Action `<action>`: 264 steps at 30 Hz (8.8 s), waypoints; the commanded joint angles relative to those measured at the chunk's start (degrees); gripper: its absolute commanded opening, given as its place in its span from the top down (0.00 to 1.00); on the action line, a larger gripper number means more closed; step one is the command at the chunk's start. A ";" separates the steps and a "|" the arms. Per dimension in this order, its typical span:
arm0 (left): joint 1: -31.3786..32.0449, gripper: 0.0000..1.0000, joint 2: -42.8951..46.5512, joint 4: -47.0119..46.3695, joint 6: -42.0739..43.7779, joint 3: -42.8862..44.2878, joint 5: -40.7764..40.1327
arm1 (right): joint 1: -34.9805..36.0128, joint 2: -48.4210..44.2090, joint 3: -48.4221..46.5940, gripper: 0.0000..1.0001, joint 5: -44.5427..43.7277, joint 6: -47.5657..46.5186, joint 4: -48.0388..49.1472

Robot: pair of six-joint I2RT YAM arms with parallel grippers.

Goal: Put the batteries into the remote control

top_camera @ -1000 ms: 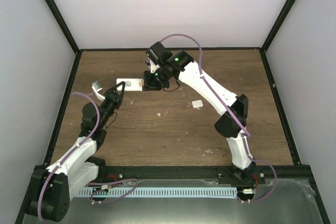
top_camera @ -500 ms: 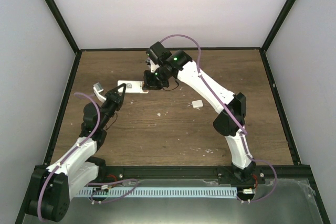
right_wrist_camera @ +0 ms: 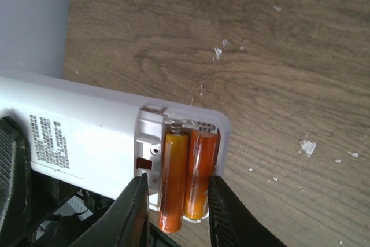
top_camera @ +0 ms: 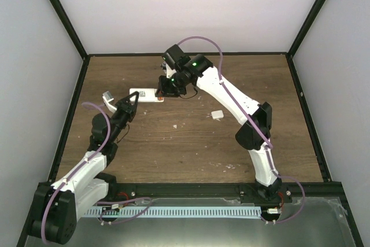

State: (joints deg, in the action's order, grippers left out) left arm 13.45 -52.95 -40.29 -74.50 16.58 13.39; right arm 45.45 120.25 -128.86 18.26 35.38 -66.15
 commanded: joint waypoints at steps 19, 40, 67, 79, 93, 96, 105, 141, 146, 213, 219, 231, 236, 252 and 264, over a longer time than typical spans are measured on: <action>0.66 1.00 5.29 8.86 -17.79 5.96 5.63 | -9.24 -37.57 42.64 0.24 2.31 -6.83 34.15; 0.70 1.00 6.81 16.43 -26.85 9.68 12.05 | -12.25 -34.67 53.51 0.21 27.26 2.51 48.97; 0.71 1.00 6.15 23.95 -20.53 13.04 13.29 | -7.33 -28.58 47.06 0.22 27.57 5.38 49.60; 0.72 1.00 6.30 24.30 -20.35 12.80 13.25 | -6.84 -28.49 45.88 0.35 27.33 4.01 48.23; 0.77 1.00 6.02 24.43 -20.33 13.13 13.26 | -6.76 -27.96 45.58 0.47 27.97 3.58 48.18; 0.74 1.00 5.94 24.74 -20.84 12.99 13.29 | -6.78 -27.88 45.37 0.47 27.82 3.18 47.66; 0.71 1.00 5.25 26.63 -23.31 13.38 13.88 | -6.39 -26.79 43.65 0.47 27.05 1.27 44.95; 0.78 1.00 5.57 15.04 -24.28 11.45 10.01 | -6.08 -25.95 44.54 0.68 29.12 2.29 48.14; 0.76 1.00 5.72 13.71 -24.27 11.14 9.40 | -6.06 -26.19 44.74 0.71 28.96 2.46 48.38; 3.87 1.00 -43.88 -28.19 16.64 5.42 28.53 | -24.64 -18.03 60.54 0.21 -16.60 -29.15 29.69; 5.07 1.00 -53.49 -35.25 13.46 7.43 26.61 | -24.79 -15.60 60.36 0.21 -15.13 -29.95 30.71; 5.75 1.00 -59.75 -33.44 14.38 11.74 25.72 | -24.80 -11.90 59.17 0.22 -15.37 -31.45 30.60; 5.71 1.00 -61.02 -32.98 14.89 12.41 26.03 | -24.79 -11.11 58.92 0.29 -15.65 -32.06 30.38; 5.95 1.00 -62.89 -31.91 18.46 13.28 28.77 | -24.80 -14.55 60.33 0.58 -8.94 -37.40 32.62; 7.10 1.00 -63.41 -28.29 21.03 15.25 32.01 | -19.63 -22.51 63.94 0.61 2.93 -45.31 39.09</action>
State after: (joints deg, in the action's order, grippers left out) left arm 19.94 -115.02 -69.71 -56.27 30.92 43.70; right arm 22.79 100.20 -66.35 16.67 -6.04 -30.33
